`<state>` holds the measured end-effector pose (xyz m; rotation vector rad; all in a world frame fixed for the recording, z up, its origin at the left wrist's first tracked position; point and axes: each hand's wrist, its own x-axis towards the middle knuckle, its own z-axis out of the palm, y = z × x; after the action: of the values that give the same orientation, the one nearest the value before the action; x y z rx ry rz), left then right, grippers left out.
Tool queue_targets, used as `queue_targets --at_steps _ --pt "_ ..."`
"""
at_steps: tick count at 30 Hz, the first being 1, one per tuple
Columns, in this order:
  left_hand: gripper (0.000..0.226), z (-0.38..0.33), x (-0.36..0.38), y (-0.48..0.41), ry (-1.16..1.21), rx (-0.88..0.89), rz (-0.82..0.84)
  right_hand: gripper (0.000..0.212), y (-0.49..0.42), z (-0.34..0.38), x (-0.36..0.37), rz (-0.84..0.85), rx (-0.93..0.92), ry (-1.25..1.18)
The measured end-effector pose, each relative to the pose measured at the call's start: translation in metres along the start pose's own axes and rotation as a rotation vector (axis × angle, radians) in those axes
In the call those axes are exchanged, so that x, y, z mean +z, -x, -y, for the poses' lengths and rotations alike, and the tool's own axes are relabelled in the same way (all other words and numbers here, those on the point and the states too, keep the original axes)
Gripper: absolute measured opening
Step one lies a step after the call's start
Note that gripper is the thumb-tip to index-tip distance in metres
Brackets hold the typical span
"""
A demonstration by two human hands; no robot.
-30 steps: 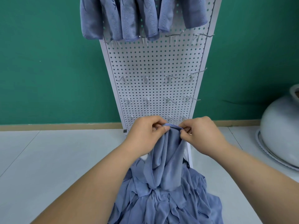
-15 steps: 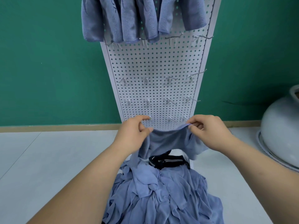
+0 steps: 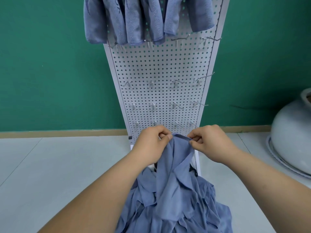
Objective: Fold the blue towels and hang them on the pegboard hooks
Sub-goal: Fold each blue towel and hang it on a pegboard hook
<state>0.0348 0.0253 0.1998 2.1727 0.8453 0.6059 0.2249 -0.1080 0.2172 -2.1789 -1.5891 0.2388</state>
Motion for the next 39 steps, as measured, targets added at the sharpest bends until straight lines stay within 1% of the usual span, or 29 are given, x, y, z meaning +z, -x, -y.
queue_targets --at_steps 5,9,11,13,15,18,20,22,25,28,31,34,36,39 --pt "0.01 0.008 -0.017 -0.004 0.084 -0.048 -0.097 0.014 -0.003 -0.03 -0.003 0.047 0.096 0.034" --pt "0.014 0.021 -0.028 -0.008 0.052 -0.116 -0.192 0.014 -0.004 -0.042 -0.01 0.002 0.146 0.011" --pt "0.015 0.026 -0.031 -0.009 0.043 -0.155 -0.22 0.01 -0.002 -0.039 -0.016 -0.018 0.159 -0.139" --pt "0.016 0.028 -0.031 -0.008 0.04 -0.184 -0.218 0.003 0.0 -0.029 -0.022 -0.011 0.166 -0.406" --pt "0.017 0.027 -0.029 -0.008 0.083 -0.193 -0.198 0.009 0.003 -0.015 -0.027 0.005 0.145 -0.627" --pt "0.018 0.02 -0.025 -0.007 0.191 -0.183 -0.16 0.011 0.006 0.005 -0.033 0.081 0.118 -0.763" --pt "0.021 0.013 -0.022 -0.005 0.282 -0.18 -0.123 0.02 0.009 0.013 -0.033 0.173 0.091 -0.765" --pt "0.025 0.007 -0.02 -0.002 0.361 -0.182 -0.087 0.029 0.012 0.017 -0.03 0.204 0.054 -0.675" --pt "0.026 0.001 -0.015 0.001 0.444 -0.177 -0.05 0.021 0.012 0.02 -0.019 0.087 -0.002 -0.495" --pt "0.026 -0.006 -0.011 0.003 0.532 -0.167 -0.023 0.015 0.011 0.022 -0.01 -0.031 -0.076 -0.393" --pt "0.027 -0.013 -0.008 0.006 0.609 -0.145 0.003 0.011 0.008 0.024 -0.006 -0.046 -0.094 -0.452" --pt "0.026 -0.019 -0.006 0.008 0.643 -0.111 0.013 0.009 0.005 0.026 -0.003 -0.033 -0.061 -0.551" --pt "0.025 -0.022 -0.004 0.009 0.656 -0.091 0.029 0.014 0.005 0.029 -0.002 -0.054 -0.039 -0.59" --pt "0.022 -0.025 -0.003 0.011 0.679 -0.071 0.028 0.021 0.005 0.031 -0.002 -0.119 0.0 -0.582"
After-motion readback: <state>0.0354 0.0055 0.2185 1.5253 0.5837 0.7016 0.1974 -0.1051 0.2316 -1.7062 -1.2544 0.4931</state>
